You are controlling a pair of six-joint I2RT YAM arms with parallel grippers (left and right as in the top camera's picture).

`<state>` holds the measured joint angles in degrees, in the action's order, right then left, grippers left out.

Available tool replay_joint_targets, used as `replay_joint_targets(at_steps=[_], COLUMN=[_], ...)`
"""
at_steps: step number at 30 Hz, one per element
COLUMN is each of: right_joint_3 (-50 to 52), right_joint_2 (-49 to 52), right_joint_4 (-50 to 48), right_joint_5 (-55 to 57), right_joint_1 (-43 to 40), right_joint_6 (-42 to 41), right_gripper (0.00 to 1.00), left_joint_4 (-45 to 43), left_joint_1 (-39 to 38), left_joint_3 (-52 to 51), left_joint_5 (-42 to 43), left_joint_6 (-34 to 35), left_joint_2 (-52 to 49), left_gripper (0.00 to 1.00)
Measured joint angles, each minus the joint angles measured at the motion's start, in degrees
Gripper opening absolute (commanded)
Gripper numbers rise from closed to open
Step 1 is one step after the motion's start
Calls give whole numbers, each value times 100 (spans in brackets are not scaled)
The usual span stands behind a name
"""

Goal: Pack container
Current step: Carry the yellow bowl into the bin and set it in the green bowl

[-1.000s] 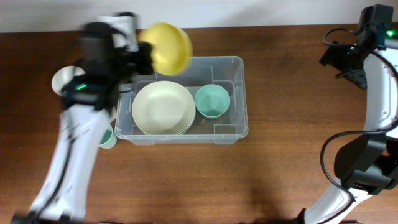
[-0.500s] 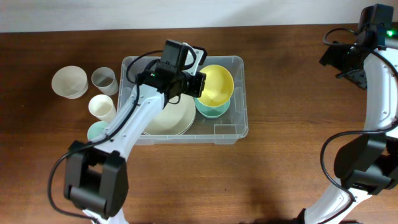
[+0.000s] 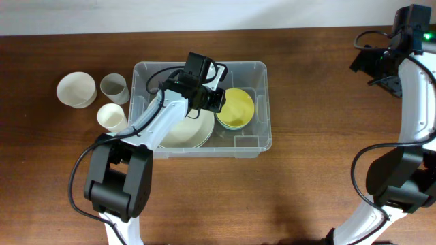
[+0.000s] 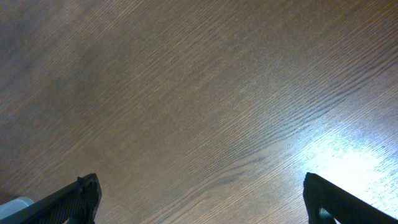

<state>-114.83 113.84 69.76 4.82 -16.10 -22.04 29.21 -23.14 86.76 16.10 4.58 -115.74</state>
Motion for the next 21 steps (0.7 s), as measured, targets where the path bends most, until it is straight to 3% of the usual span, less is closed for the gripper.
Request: replay_joint_targets(at_steps=[1,2,7,13,17,21], right_joint_3=[0,0,0,0,0,0], right_joint_2=[0,0,0,0,0,0], right_joint_4=[0,0,0,2,-2,0], right_joint_5=[0,0,0,0,0,0], right_joint_1=[0,0,0,0,0,0], right_joint_6=[-4,-2,-2,0,0,0], right_gripper=[99,99,99,99,99,99], left_joint_4=[-35,-74,-85,938,1770,2181], left_joint_1=[0,0,31,553,1386,2610], left_joint_3=[0,0,61,1167,2061,2350], left_joint_5=[0,2,2,-79,-734,-1475], left_joint_6=[15,13,13,13,234,1054], left_joint_2=[0,0,0,2,131,490], left_gripper=[97,99,100,99,99,99])
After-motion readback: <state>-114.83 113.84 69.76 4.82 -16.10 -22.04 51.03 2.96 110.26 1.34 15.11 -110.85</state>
